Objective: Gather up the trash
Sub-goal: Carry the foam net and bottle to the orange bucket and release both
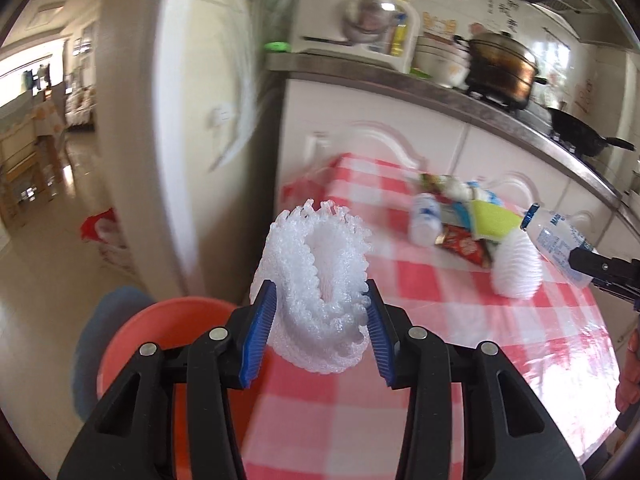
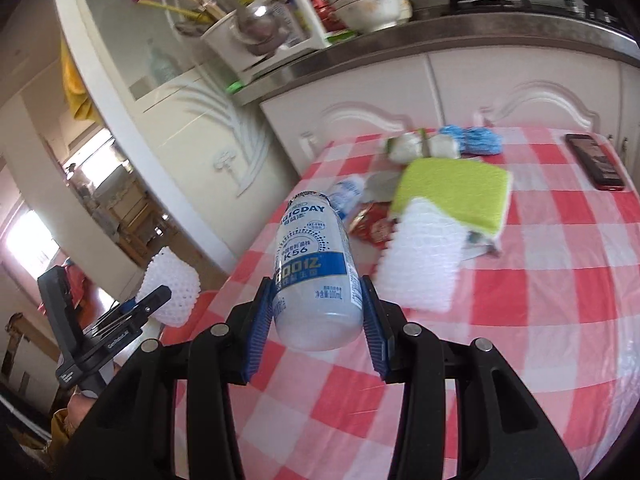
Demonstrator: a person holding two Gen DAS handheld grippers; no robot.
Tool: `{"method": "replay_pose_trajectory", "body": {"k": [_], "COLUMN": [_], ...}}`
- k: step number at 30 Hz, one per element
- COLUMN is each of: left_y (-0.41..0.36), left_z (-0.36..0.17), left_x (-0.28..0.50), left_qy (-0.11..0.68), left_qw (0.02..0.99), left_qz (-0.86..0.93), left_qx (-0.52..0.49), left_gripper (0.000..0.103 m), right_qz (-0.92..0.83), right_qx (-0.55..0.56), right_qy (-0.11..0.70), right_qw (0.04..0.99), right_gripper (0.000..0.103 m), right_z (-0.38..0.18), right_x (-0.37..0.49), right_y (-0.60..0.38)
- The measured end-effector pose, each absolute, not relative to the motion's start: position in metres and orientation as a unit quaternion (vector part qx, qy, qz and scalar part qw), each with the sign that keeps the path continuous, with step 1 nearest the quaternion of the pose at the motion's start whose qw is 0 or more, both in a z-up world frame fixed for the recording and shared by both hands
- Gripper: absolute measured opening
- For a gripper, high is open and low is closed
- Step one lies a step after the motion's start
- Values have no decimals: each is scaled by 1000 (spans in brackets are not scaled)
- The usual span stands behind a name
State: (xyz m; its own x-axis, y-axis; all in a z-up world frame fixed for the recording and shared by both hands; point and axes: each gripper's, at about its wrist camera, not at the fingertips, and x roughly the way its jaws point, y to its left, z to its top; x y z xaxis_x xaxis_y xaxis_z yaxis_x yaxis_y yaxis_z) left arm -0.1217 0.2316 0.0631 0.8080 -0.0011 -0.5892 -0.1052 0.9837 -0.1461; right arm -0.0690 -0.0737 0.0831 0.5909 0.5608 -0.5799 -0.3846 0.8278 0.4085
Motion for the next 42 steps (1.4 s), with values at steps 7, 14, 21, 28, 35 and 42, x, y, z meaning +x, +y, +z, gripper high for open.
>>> {"method": "replay_pose_trajectory", "body": {"k": [7, 14, 21, 28, 35, 42], "left_y": [304, 337, 343, 351, 353, 354], "left_z": [32, -1, -28, -47, -50, -36], "left_x": [-146, -156, -153, -148, -149, -154], "left_qy": [341, 370, 390, 411, 424, 406], "left_qw": [926, 908, 897, 885, 878, 884], "left_qz": [109, 136, 136, 138, 150, 146], "left_qx": [-120, -144, -154, -170, -163, -181], "left_gripper": [46, 47, 51, 72, 88, 88], "right_qz": [380, 433, 451, 454, 449, 426], "right_qx": [58, -13, -53, -76, -2, 67], "right_qy": [409, 449, 477, 483, 469, 419], "right_qw": [828, 782, 753, 745, 761, 799], "right_gripper": [44, 44, 44, 50, 61, 75], "right_z": [76, 56, 28, 10, 11, 30], "right_x": [-72, -69, -63, -62, -54, -50], "right_y": [41, 139, 199, 229, 194, 134]}}
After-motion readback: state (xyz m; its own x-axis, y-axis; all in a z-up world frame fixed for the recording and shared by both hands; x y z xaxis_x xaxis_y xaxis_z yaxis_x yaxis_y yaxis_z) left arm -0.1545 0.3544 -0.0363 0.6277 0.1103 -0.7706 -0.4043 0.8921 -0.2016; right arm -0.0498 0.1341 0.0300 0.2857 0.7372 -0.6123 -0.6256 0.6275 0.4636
